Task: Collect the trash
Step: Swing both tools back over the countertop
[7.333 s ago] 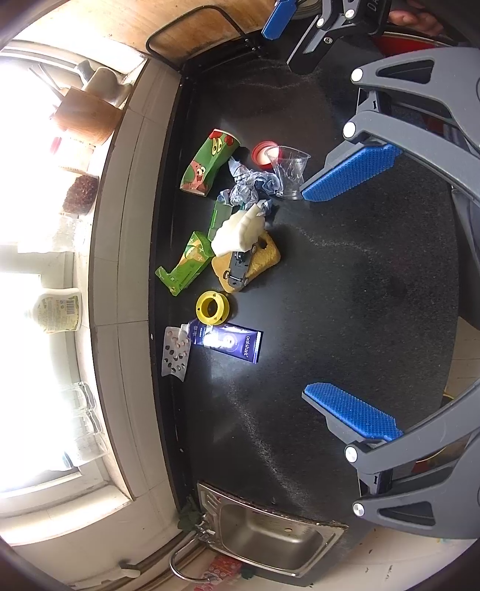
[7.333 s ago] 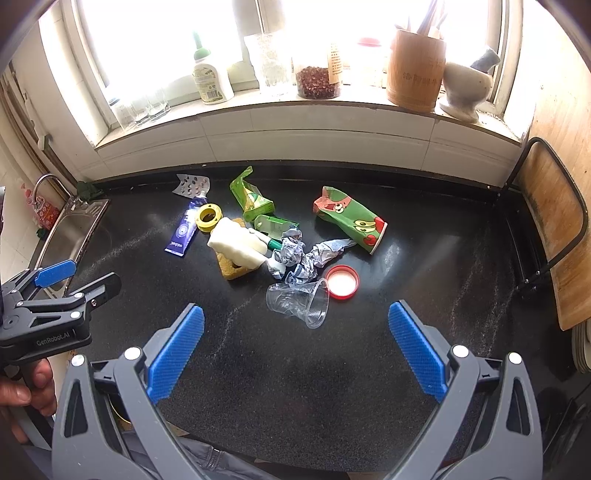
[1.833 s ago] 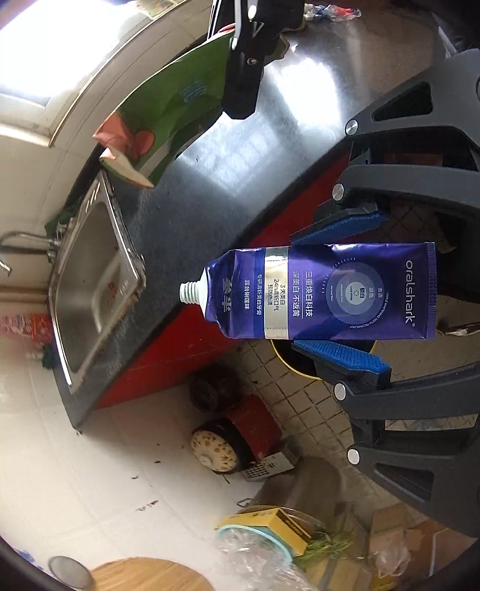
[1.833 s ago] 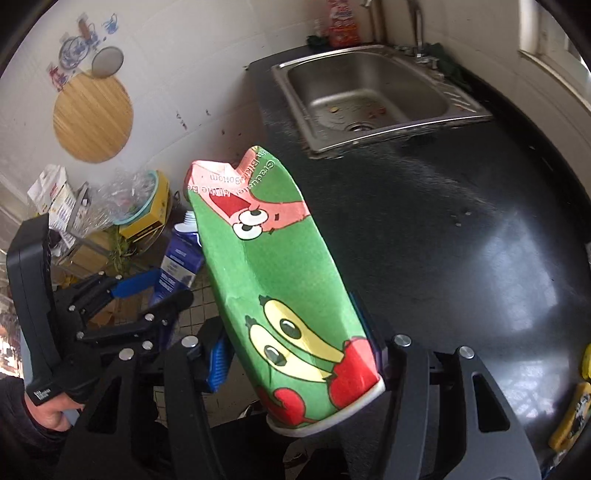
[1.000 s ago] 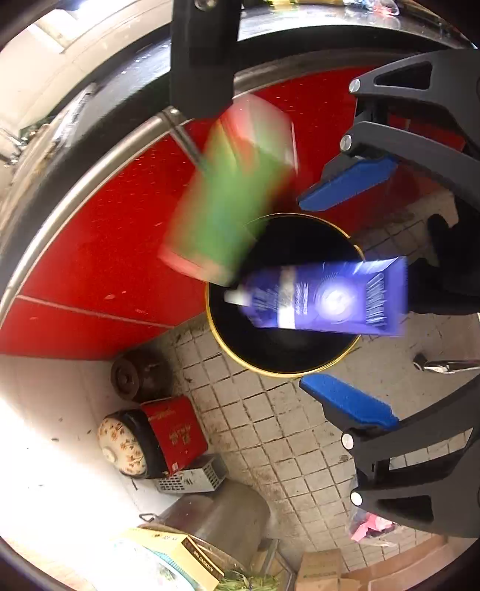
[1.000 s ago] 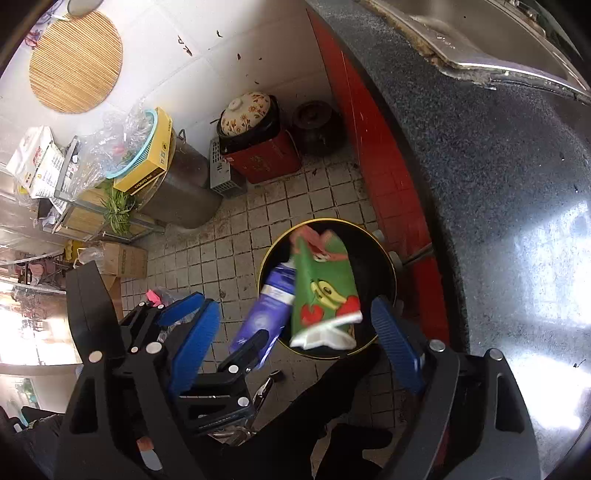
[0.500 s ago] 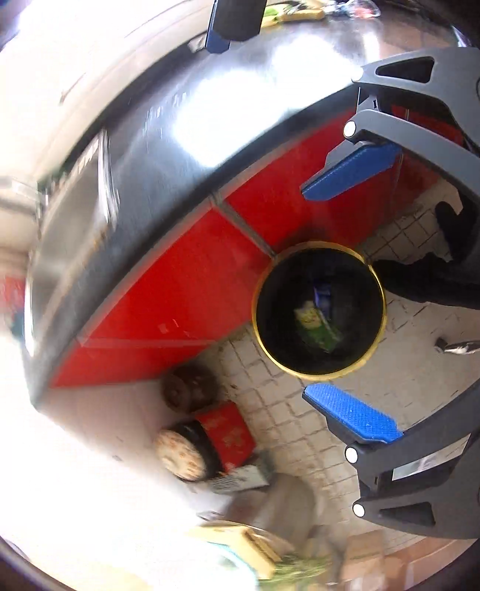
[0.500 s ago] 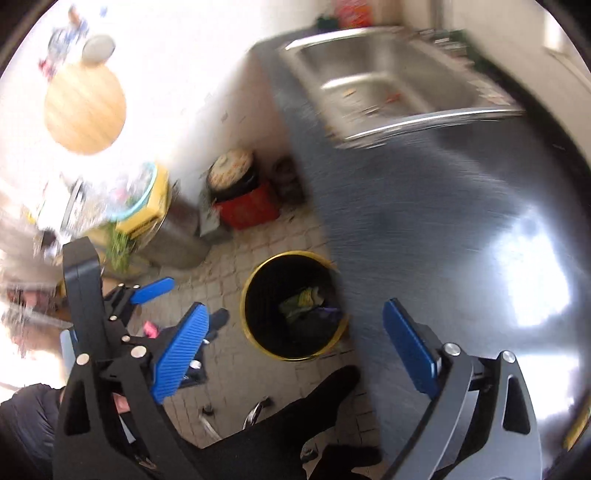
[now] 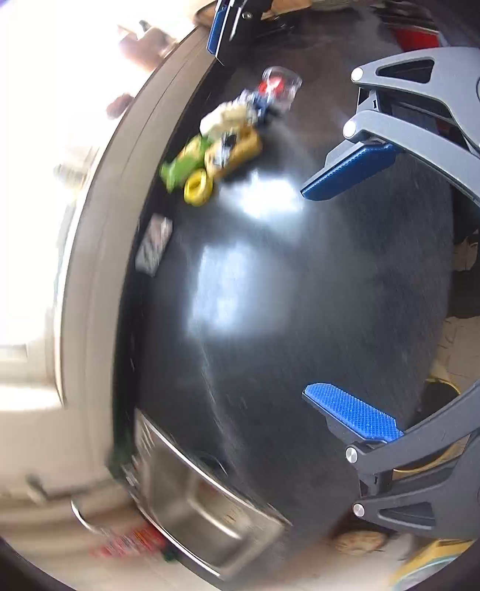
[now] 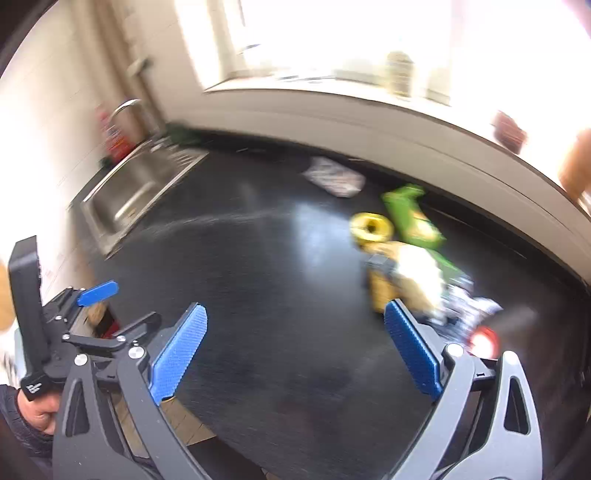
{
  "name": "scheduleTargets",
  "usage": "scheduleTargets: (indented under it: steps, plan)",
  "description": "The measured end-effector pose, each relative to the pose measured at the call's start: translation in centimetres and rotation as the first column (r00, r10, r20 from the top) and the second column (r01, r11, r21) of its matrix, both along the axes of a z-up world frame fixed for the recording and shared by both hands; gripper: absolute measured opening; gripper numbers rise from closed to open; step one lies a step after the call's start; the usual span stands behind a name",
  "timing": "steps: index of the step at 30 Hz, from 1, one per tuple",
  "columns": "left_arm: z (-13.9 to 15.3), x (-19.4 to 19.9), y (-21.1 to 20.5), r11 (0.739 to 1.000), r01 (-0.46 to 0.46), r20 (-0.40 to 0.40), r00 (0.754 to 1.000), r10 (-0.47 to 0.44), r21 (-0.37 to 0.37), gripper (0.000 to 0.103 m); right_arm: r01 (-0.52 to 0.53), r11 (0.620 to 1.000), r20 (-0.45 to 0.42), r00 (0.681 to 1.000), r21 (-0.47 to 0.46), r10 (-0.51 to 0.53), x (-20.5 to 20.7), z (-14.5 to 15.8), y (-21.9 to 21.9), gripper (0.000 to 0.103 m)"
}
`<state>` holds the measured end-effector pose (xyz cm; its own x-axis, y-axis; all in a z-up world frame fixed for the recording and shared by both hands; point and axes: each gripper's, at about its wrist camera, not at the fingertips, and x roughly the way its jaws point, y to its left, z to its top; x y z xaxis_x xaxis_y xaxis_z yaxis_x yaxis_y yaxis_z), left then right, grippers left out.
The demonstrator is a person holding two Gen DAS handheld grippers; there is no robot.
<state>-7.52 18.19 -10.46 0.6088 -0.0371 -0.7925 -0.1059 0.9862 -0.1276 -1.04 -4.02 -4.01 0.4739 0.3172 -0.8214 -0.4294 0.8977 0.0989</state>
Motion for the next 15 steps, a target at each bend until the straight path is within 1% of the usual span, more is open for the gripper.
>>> scheduleTargets:
  steps: [2,3,6,10,13,15]
  plan:
    - [0.8,1.6,-3.2,0.998,0.067,0.010,0.998,-0.067,-0.003,0.096,0.091,0.996,0.009,0.996,0.005,-0.091,0.6,0.3,-4.7,0.094]
    - [1.2,2.3,-5.0,0.994,0.110,0.015,0.994,-0.110,-0.005,0.096,0.138,0.990,0.013,0.990,0.004,-0.138,0.6,0.4,-7.0,0.094]
    - [1.8,3.4,-9.2,0.982,0.188,0.020,0.982,-0.188,0.006,0.096,0.241,0.970,0.016,0.970,0.012,-0.241,-0.2,0.7,-12.6,0.094]
    - [1.9,4.1,-13.3,0.962,0.271,0.005,0.962,-0.271,0.030,0.096,0.317,0.948,0.014,0.948,0.018,-0.317,-1.1,0.3,-17.2,0.094]
    - [1.9,4.7,-14.8,0.953,0.299,-0.007,0.954,-0.299,0.045,0.096,0.350,0.936,0.013,0.937,0.024,-0.350,-1.5,-0.1,-19.6,0.094]
    - [1.9,5.1,-15.1,0.952,0.302,-0.013,0.953,-0.302,0.046,0.096,0.357,0.934,0.015,0.934,0.021,-0.358,-1.7,-0.2,-20.1,0.094]
